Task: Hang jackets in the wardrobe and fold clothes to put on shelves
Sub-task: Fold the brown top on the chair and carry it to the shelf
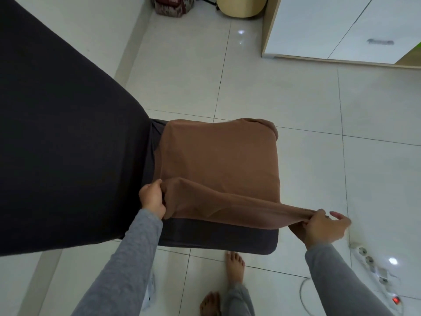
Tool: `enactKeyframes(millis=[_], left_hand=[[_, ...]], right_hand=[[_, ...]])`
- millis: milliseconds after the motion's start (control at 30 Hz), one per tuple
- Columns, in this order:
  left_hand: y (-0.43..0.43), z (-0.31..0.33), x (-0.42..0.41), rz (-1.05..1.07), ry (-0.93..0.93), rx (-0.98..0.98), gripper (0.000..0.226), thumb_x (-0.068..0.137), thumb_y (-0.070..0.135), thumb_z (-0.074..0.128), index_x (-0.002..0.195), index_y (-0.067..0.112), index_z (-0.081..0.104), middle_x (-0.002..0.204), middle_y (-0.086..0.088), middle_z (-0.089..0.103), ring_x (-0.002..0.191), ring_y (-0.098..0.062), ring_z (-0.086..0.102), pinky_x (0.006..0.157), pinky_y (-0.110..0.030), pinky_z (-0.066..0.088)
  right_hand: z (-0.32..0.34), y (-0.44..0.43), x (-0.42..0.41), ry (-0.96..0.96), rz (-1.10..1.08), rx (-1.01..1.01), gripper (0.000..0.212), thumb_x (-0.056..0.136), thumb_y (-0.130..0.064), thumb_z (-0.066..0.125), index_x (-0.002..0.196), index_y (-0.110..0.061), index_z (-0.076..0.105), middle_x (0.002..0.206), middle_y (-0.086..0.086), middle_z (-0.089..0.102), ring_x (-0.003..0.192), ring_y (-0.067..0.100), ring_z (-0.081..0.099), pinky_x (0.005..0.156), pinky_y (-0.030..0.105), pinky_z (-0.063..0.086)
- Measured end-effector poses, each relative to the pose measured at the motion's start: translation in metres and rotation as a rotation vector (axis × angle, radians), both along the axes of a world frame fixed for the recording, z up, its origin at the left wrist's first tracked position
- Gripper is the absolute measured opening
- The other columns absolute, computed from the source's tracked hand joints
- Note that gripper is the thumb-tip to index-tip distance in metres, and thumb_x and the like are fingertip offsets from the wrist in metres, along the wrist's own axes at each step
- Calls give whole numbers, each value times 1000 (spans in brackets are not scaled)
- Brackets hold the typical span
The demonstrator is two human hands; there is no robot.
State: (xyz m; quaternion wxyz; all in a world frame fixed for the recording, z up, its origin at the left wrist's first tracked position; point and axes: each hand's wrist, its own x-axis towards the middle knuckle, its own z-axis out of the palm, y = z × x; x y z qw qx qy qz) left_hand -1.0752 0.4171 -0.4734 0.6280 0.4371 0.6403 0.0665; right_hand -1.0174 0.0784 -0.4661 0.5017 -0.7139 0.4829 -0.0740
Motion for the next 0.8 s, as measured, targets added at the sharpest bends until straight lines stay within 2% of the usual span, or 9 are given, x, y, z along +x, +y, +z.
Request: enactKeyframes(millis=[100,200,267,333,467,633,667,733,800], left_hand=[[2,-5,28,-10,-86,3,23,96,14,49,115,4,55,112,-13,59,99,-23,57,86,-34,49],[-2,-7,38,-135,-238,62,33,98,15,45,131,13,44,123,-3,53,112,-14,52,97,-30,41],[-5,-17,31,-242,-114,231,36,96,16,50,131,14,45,128,-1,51,115,-13,50,102,-31,39],[-11,-28,12,-284,49,427,33,93,12,54,126,10,48,128,-8,50,115,-19,51,103,-35,40],[-28,-38,-21,-172,343,606,34,86,6,60,118,2,49,124,-20,44,113,-34,46,93,-39,40],[-34,-40,-28,70,464,381,59,80,22,72,126,0,41,134,-23,35,120,-40,40,100,-45,37],[-31,-40,-27,122,485,328,62,79,24,73,127,-1,41,135,-23,36,120,-40,41,101,-45,37],[-25,-45,-26,157,467,278,57,82,22,70,125,-4,45,132,-24,46,117,-38,48,98,-42,41],[-21,-50,-28,88,410,290,44,87,21,65,120,-6,53,123,-24,57,110,-37,56,94,-40,46]], right_hand=[[-5,4,33,-1,97,56,36,91,-15,53,125,-11,42,104,10,57,86,21,59,75,31,50],[-15,12,51,58,309,237,49,93,-18,53,137,-16,32,117,4,54,99,22,57,83,34,51],[-28,16,54,141,431,258,49,94,-18,51,139,-13,32,126,5,51,106,28,56,97,43,45],[-45,18,46,229,497,220,42,92,-18,53,132,-11,41,131,7,50,116,26,51,105,43,40],[-78,22,11,440,507,165,35,90,-21,56,118,-1,51,116,11,56,104,27,53,96,39,42],[-100,15,-15,664,409,267,59,84,-51,53,115,-1,54,111,17,59,106,40,56,92,51,47],[-98,14,-13,653,396,285,54,83,-48,55,110,-2,56,106,16,60,104,40,57,91,51,48],[-95,12,-6,584,386,308,29,85,-31,59,81,-2,59,79,12,61,84,36,58,80,45,50],[-95,9,1,544,379,340,37,86,-12,56,52,-6,45,46,5,48,58,27,44,60,36,39]])
